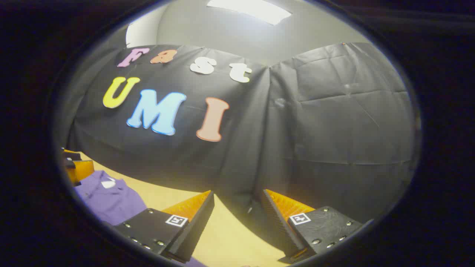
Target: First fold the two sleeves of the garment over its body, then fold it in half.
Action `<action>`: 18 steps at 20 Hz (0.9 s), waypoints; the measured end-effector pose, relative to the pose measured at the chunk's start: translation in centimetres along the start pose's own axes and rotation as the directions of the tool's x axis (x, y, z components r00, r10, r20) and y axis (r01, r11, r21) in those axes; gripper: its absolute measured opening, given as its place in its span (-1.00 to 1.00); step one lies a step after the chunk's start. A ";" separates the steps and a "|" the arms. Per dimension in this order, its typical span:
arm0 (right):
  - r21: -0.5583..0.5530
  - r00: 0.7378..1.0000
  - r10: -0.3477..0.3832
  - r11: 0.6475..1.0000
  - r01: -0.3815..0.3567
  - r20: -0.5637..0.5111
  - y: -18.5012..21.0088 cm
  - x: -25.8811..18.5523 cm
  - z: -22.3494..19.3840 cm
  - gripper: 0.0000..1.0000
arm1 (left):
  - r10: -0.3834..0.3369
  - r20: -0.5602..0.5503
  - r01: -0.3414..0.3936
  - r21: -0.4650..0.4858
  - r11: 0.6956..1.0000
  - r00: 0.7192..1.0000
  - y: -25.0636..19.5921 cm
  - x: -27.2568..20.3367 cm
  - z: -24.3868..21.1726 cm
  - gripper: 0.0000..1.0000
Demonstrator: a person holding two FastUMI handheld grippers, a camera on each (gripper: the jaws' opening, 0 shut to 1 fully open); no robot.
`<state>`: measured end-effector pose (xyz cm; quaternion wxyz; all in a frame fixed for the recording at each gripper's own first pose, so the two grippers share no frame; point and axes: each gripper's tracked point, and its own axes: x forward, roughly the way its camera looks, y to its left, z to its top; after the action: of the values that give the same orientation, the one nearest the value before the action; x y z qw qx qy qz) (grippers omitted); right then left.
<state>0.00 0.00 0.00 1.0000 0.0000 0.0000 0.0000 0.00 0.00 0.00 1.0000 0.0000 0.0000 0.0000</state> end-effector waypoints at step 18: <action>0.038 0.951 0.305 0.952 -0.303 -0.043 20.5 -0.2 8.0 0.67 | 0.228 0.076 -0.233 0.056 0.971 0.971 23.5 -1.2 14.0 0.86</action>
<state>-0.23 20.54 8.03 0.9877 0.0152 0.0244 0.1539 -1.25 23.54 14.01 0.9921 0.0325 -0.0344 0.1162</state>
